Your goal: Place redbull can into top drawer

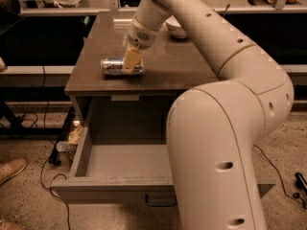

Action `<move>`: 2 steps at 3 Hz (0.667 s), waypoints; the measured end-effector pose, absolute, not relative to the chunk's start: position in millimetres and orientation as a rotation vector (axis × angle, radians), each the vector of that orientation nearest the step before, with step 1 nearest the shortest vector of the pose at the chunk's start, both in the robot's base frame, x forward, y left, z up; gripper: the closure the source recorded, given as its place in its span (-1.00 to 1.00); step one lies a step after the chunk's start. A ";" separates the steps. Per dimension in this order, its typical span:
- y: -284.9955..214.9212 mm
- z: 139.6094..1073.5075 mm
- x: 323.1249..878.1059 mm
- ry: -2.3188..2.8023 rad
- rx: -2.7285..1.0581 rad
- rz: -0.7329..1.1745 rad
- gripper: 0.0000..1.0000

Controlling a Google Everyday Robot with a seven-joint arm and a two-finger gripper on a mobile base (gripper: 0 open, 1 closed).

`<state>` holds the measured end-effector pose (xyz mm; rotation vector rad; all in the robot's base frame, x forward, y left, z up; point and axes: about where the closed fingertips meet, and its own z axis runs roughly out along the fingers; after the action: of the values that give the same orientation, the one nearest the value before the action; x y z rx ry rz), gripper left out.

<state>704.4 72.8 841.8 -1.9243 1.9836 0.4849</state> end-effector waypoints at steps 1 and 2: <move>56.7 861.3 698.3 1.971 -1.859 0.492 1.00; 20.2 882.7 684.7 1.997 -1.743 0.470 1.00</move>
Offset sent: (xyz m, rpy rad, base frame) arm -0.0577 -0.1230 0.0615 0.1157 -0.0848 -0.2573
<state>684.7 20.2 882.7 -1.7427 1.9971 0.4697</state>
